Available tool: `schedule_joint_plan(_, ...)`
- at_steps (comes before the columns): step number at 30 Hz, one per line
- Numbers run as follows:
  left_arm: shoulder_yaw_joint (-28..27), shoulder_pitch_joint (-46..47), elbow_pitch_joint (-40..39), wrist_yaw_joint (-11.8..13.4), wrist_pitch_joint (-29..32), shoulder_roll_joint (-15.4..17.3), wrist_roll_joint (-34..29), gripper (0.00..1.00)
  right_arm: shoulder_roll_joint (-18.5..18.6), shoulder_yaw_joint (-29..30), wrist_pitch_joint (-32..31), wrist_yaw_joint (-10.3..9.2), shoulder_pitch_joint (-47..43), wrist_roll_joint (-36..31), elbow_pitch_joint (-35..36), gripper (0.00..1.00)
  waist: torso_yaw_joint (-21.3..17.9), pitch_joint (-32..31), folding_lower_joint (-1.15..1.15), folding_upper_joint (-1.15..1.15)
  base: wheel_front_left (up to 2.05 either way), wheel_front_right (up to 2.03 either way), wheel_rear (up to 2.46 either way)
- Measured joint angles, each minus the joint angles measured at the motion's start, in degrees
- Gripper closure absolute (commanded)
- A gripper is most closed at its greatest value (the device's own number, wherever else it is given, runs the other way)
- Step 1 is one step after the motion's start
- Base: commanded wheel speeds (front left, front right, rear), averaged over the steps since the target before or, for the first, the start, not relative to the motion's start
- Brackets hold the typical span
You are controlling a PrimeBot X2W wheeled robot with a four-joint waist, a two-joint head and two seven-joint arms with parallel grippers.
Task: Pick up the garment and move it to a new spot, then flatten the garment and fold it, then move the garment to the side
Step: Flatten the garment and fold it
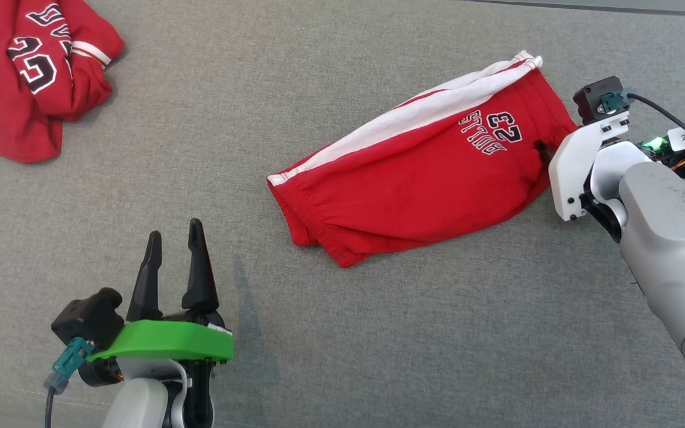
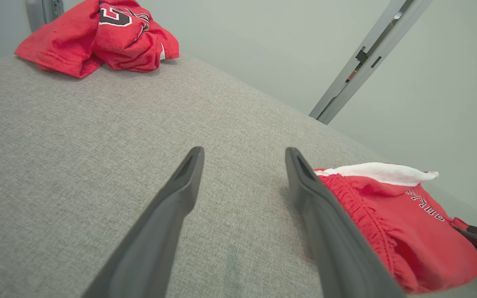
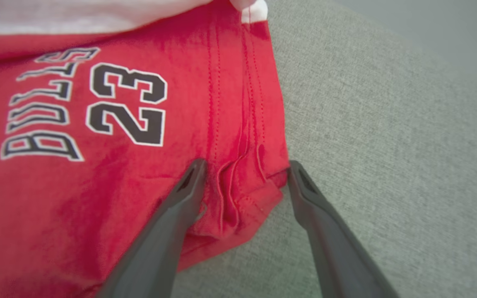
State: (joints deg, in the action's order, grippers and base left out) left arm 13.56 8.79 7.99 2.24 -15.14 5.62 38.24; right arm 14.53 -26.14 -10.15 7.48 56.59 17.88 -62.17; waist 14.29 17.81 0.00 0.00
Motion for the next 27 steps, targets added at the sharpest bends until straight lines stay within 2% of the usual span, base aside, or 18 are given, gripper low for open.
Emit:
schedule_joint_plan(1,-0.3,0.0,-0.2,-0.2,0.0,-0.1,-0.3,0.00,0.2,-0.4,0.0,0.00,-0.1,0.7,0.4,1.00,0.0,0.0,0.00,0.00,0.00,0.00,0.00)
schedule_joint_plan(12,-3.6,2.2,0.2,-2.9,0.0,-1.4,-6.2,0.00,0.3,0.6,6.8,0.05,-0.9,5.4,1.6,1.00,-2.1,-1.3,0.00,0.00,0.00,0.00,0.00)
schedule_joint_plan(20,-5.8,2.6,1.9,-4.5,0.0,-1.9,-9.3,0.00,0.4,5.0,15.9,0.04,-6.1,7.3,1.1,1.00,-6.5,-3.4,0.00,0.00,0.00,0.00,0.00)
schedule_joint_plan(27,-5.3,-0.4,3.7,-5.8,0.0,-2.4,-9.8,0.00,-2.0,9.5,22.2,0.05,-14.0,8.1,1.0,1.00,-11.3,-5.7,0.00,0.00,0.00,0.00,0.00)
